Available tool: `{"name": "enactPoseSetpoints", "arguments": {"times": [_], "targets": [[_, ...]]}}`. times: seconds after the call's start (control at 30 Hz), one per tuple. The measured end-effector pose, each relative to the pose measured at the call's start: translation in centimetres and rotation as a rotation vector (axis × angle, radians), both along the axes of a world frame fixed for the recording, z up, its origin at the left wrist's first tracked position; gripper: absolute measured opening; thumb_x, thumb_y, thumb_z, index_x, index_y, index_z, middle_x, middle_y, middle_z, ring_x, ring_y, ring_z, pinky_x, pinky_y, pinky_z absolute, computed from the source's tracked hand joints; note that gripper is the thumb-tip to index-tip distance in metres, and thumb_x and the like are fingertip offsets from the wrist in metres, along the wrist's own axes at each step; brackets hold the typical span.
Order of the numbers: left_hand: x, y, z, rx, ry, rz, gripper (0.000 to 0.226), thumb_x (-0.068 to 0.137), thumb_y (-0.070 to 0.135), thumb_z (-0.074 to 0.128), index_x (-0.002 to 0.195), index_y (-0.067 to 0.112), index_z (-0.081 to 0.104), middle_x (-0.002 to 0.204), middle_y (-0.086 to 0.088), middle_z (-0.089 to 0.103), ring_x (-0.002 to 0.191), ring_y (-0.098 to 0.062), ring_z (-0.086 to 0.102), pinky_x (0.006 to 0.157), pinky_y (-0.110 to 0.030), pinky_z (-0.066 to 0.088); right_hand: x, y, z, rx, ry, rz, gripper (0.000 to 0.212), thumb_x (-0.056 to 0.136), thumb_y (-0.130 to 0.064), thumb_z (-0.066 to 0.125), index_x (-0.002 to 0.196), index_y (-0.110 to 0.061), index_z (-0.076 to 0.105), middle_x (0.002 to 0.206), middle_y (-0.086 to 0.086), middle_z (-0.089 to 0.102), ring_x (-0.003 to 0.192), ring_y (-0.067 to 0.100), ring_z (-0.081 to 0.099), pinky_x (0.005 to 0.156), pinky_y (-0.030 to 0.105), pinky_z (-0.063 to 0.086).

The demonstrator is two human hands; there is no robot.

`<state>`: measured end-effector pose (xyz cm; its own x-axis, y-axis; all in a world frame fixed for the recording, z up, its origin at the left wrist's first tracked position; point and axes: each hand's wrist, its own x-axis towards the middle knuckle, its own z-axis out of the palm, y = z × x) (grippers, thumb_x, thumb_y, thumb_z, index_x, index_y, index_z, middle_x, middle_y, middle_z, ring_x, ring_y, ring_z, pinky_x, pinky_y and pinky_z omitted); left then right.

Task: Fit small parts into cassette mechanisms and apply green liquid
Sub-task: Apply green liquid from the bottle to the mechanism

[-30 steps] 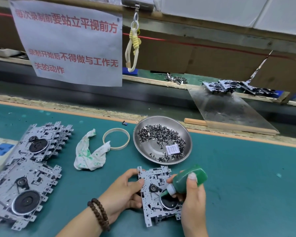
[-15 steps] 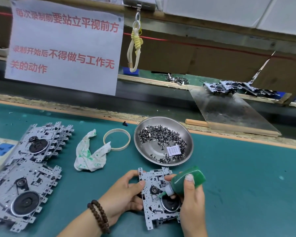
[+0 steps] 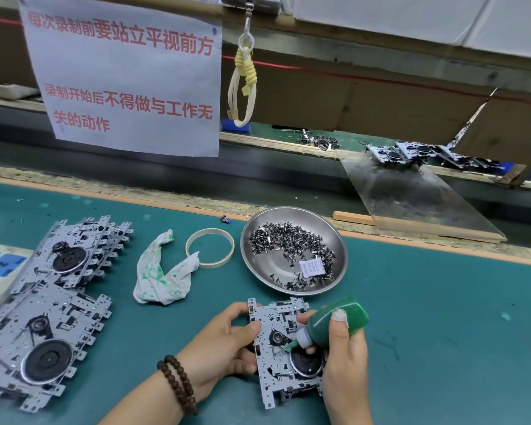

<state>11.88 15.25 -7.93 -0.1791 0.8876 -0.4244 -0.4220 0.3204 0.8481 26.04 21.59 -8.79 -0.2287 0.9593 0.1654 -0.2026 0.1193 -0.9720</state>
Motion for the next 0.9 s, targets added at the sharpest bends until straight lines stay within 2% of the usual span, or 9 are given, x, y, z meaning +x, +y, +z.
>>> {"name": "enactPoseSetpoints", "arguments": {"times": [0.57, 0.67, 0.9], "targets": [[-0.07, -0.07, 0.05, -0.006, -0.004, -0.003, 0.016, 0.094, 0.012, 0.049, 0.110, 0.014, 0.052, 0.070, -0.010, 0.068, 0.043, -0.013, 0.056, 0.041, -0.018, 0.048, 0.01, 0.11, -0.44, 0.013, -0.062, 0.011, 0.038, 0.086, -0.035, 0.037, 0.084, 0.000, 0.053, 0.069, 0.009, 0.069, 0.050, 0.010, 0.054, 0.051, 0.019, 0.046], [-0.09, -0.08, 0.09, -0.008, -0.008, -0.007, 0.016, 0.094, 0.012, 0.049, 0.110, 0.014, 0.053, 0.071, -0.010, 0.068, 0.043, -0.013, 0.055, 0.041, -0.018, 0.048, 0.03, 0.17, -0.55, 0.024, -0.083, -0.013, 0.036, 0.085, -0.034, 0.037, 0.083, -0.002, 0.053, 0.074, 0.007, 0.071, 0.053, 0.010, 0.058, 0.052, 0.019, 0.047], [0.02, -0.10, 0.16, 0.000, -0.001, -0.012, 0.017, 0.095, 0.012, 0.048, 0.111, 0.013, 0.052, 0.073, -0.012, 0.068, 0.042, -0.013, 0.056, 0.040, -0.018, 0.047, 0.23, 0.29, -0.44, -0.028, -0.049, -0.018, 0.039, 0.083, -0.035, 0.038, 0.083, 0.001, 0.052, 0.073, 0.009, 0.070, 0.051, 0.012, 0.057, 0.047, 0.019, 0.045]]}}
